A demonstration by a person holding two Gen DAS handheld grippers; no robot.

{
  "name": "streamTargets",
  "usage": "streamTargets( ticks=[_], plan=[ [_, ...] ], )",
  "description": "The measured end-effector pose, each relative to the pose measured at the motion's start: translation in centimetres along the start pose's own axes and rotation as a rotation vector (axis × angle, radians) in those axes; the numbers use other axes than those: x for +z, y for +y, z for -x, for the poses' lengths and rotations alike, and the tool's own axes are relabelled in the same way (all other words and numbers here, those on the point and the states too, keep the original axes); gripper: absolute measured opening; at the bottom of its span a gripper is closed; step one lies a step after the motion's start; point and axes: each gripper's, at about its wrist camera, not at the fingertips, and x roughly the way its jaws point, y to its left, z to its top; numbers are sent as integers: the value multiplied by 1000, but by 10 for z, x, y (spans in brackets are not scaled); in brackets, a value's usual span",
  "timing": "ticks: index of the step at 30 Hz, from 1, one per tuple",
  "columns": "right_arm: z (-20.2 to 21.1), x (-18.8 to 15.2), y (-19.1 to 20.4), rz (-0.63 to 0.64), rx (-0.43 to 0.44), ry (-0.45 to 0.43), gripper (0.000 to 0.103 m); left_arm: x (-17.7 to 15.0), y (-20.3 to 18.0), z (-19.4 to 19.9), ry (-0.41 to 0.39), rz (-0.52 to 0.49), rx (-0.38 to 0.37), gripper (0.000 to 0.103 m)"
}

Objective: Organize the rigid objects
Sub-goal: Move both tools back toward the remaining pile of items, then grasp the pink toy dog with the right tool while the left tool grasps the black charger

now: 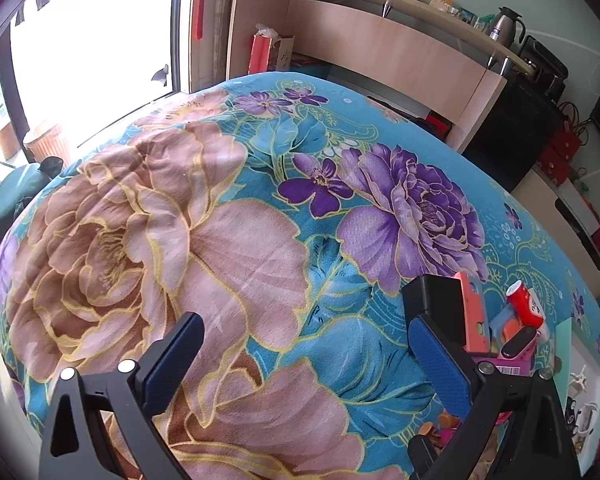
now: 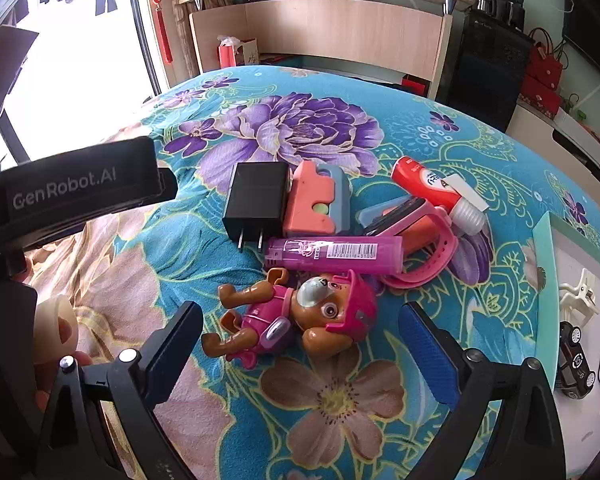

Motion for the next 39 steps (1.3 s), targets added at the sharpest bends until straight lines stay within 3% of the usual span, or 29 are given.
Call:
streamTargets(
  ticks=[7, 12, 20, 30, 39],
  plan=[
    [-15, -2, 8, 26, -35, 24, 98, 1, 1, 0, -2, 12, -13, 103],
    [-17, -1, 3, -4, -50, 5, 98, 0, -6, -1, -4, -40, 12, 103],
    [-12, -1, -19, -75, -88, 1, 98, -4, -28, -4, 11, -122, -23, 103],
    [-9, -6, -44, -126, -101, 22, 98, -3, -54, -12, 4, -138, -95, 103],
    [-4, -12, -54, -134, -124, 32, 95, -2, -75, -24, 4, -195, -89, 99]
  ],
)
